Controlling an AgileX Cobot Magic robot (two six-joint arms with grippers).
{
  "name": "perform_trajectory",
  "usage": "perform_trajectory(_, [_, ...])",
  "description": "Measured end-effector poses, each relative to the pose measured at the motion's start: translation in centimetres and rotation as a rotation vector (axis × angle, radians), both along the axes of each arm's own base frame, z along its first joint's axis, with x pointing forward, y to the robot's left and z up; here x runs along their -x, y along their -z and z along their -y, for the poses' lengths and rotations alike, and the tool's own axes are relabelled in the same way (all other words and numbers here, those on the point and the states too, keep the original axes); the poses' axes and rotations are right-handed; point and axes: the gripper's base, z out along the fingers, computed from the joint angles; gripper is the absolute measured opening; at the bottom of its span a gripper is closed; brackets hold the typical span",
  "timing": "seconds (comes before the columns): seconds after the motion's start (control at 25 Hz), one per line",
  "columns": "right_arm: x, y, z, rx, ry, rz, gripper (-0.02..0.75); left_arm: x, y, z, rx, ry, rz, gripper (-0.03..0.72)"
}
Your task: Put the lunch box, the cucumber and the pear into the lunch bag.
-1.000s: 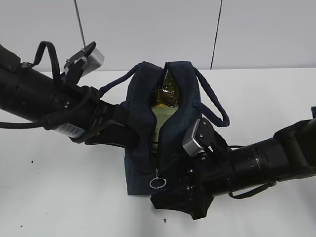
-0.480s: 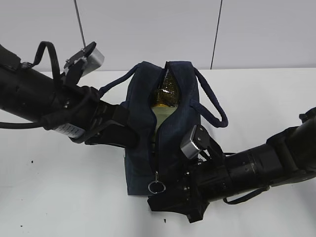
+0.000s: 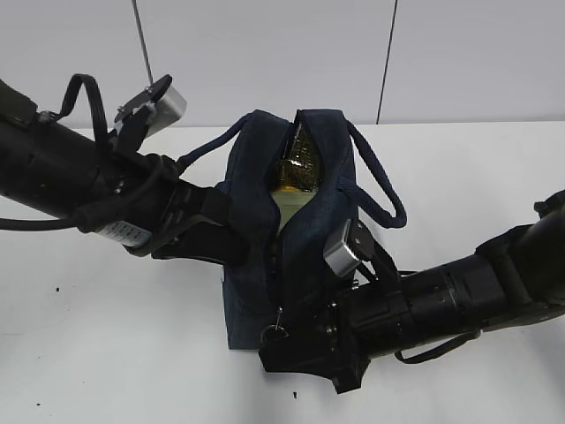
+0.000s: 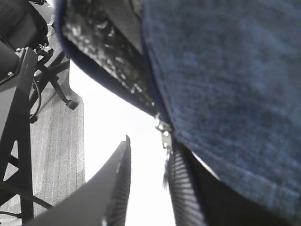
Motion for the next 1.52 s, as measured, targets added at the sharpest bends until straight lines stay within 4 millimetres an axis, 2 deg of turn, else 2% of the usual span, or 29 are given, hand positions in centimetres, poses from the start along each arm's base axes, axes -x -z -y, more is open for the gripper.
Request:
perform_trajectory(0.12, [0.0,0.0,0.0,0.0,0.001,-0.002,0.19,0.0,0.0,0.0,0.0,0.0,0.0,-0.013])
perform_trajectory(0.32, [0.0,0.0,0.0,0.0,0.001,-0.002,0.006,0.0,0.0,0.0,0.0,0.0,0.0,-0.013])
perform_trajectory(0.96, [0.7,-0.2,-0.1,-0.033,0.004,-0.222,0.006,0.1,0.0,0.0,0.003,0.009,-0.009,0.004])
perform_trajectory(1.08, [1.1,-0.2,-0.1,-0.018,-0.022,-0.261,0.006,0.4,0.0,0.1,0.009,0.028,-0.027,0.066])
perform_trajectory(1.32, [1.3,-1.8,0.1,-0.003,-0.047,-0.244,0.006,0.5,-0.1,0.1,0.015,0.041,-0.042,0.279])
perform_trajectory(1.52, [1.6,-3.4,0.4,0.06,-0.05,-0.208,0.006,0.6,-0.1,0.2,0.016,0.046,-0.046,0.326])
